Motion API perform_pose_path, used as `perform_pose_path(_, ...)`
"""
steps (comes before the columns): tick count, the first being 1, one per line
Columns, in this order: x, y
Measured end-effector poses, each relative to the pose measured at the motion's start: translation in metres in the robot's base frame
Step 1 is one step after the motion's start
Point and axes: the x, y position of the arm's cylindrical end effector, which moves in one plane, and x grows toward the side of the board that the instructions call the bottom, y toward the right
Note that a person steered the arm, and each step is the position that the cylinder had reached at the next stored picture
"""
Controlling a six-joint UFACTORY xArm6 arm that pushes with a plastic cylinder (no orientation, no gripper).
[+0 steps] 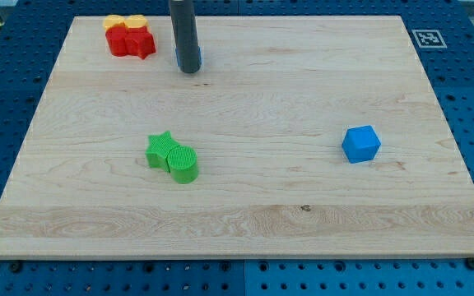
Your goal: Place the blue triangle above the green star
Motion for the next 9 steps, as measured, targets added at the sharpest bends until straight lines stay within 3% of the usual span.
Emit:
perform_pose_path(2,-0.012,0.041)
perform_pose_path(3,-0.035,0.031)
perform_pose_path(6,-0.05,-0.032)
perform_pose_path(9,-0.051,-0.009)
